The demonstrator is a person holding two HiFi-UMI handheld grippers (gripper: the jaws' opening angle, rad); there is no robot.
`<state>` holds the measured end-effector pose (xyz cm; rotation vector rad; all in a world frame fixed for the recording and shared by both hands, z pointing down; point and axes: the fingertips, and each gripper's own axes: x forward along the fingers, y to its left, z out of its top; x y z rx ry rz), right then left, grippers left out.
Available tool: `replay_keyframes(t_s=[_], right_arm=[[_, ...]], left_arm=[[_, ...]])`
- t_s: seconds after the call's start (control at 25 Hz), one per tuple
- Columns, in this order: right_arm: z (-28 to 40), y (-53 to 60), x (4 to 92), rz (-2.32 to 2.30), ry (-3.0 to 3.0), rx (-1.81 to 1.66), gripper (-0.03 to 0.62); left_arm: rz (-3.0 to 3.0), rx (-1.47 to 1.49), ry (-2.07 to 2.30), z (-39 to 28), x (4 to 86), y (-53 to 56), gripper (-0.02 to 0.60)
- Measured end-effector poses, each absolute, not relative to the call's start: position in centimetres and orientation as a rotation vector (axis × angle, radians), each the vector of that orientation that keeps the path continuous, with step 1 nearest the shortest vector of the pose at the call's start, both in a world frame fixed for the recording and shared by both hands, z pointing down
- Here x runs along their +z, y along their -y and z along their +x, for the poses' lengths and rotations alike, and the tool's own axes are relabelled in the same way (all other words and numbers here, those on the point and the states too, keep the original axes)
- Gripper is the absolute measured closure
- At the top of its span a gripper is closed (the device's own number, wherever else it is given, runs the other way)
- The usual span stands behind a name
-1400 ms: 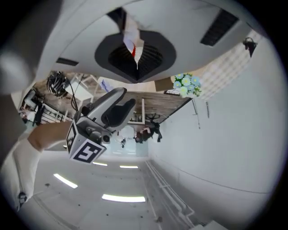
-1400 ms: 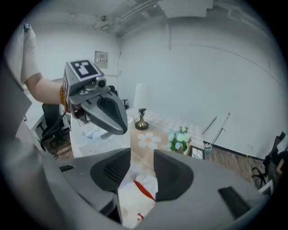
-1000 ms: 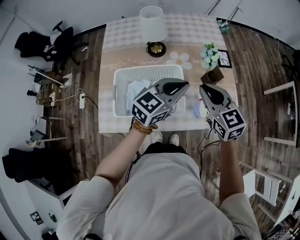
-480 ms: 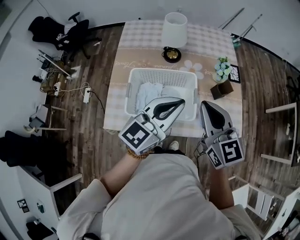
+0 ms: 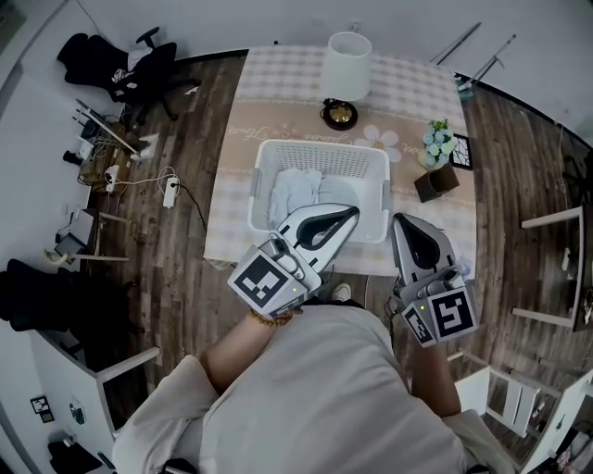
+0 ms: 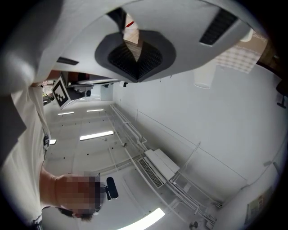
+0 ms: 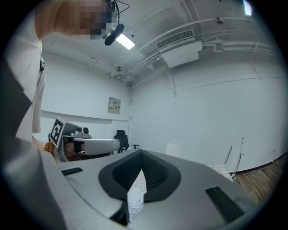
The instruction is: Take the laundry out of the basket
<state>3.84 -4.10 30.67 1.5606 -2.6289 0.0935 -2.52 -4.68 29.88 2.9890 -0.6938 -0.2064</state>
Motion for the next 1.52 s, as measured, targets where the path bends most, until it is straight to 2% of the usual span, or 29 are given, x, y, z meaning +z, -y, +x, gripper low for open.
replay_keyframes(t_s=[0.56,1.2,1.52], right_arm=[[3.8,5.1,31.6,1.575,2.612,0.105,0.576],[-4.7,7.4,32.2,1.321,2.755,0.121,0.576],[-5.9,8.3,34.2,1.232,2.714,0.152,0.574]], left_arm=[[2.96,-0.169,0.739,-3.2,31.0,5.8,0.563],[2.883,-0.13,1.048,-11.8,31.3,6.7,0.562],[2.891,0.087,0.99,-12.1,33.6,7.6,0.558]])
